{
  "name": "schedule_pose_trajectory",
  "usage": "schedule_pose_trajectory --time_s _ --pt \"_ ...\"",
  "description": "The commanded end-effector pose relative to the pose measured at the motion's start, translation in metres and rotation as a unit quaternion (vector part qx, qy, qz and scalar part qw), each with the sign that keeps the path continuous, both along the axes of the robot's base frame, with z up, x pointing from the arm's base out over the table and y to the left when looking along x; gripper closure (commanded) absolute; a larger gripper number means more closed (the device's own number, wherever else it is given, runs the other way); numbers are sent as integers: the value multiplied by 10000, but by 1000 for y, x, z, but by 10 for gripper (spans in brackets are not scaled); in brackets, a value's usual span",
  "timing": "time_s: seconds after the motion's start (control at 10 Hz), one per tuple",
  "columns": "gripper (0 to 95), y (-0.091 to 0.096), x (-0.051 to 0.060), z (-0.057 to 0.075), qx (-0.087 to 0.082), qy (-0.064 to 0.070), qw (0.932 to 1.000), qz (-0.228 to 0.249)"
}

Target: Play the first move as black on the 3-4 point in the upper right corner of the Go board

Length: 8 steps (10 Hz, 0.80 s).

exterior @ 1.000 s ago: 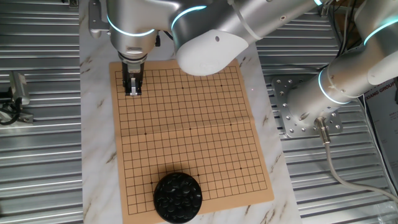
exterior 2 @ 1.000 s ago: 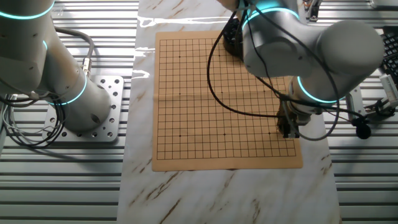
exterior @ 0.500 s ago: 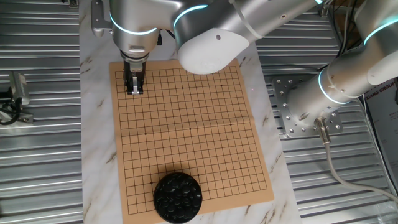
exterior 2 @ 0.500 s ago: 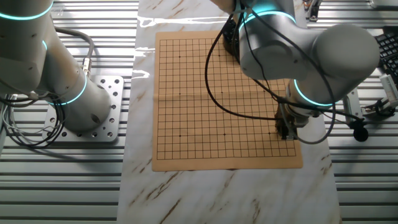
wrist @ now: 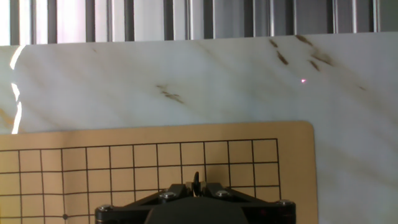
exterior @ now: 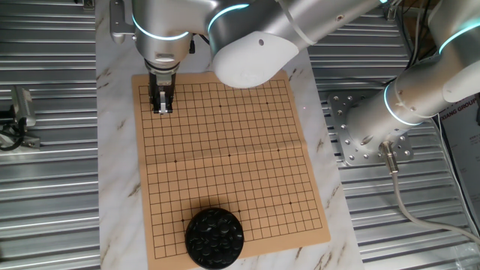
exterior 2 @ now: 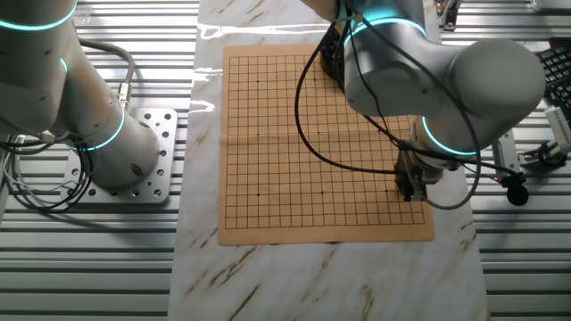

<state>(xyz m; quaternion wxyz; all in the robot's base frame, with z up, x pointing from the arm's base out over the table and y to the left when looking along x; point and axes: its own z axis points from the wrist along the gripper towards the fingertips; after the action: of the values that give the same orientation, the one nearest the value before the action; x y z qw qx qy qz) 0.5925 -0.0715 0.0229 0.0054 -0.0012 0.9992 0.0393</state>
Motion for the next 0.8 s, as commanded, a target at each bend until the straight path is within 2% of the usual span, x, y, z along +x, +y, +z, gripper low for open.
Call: schedule_pose_trajectory --time_s 0.1,0.8 --pt "950 0 1 0 5 9 10000 5" --pt "950 -1 2 -1 20 14 10000 28"
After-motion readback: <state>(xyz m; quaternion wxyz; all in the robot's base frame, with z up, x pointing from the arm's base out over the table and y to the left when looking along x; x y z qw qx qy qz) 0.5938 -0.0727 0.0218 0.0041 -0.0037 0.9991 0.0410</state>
